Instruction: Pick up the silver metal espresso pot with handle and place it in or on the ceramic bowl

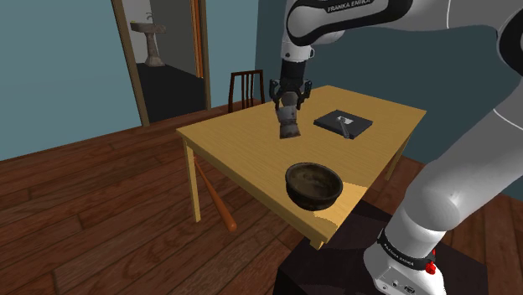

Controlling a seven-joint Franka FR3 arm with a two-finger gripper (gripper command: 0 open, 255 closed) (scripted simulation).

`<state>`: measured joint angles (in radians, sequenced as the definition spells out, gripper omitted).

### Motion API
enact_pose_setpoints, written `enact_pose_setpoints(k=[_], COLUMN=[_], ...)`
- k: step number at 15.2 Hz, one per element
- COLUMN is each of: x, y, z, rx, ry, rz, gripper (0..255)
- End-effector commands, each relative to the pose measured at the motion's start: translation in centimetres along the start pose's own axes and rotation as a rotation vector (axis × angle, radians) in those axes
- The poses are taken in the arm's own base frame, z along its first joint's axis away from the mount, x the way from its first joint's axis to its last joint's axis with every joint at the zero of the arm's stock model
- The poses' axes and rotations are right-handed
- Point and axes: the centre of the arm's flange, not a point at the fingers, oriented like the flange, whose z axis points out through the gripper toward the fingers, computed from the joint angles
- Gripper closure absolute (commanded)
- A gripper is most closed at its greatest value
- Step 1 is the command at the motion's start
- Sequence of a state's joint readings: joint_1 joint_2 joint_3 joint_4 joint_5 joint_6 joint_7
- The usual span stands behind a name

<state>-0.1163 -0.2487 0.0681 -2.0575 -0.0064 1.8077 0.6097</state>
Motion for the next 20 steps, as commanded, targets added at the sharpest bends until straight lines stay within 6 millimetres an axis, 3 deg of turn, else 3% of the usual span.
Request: enact_pose_setpoints(k=[1,18,20], x=[-1.3,-23.4,-23.4], y=[0.3,4.6,4.6], z=[-0.6,-1.7,-0.6], rx=[0.000,0.000,0.000], ry=[0.000,0.000,0.000], rz=[0.000,0.000,0.000], gripper=[255,255,255])
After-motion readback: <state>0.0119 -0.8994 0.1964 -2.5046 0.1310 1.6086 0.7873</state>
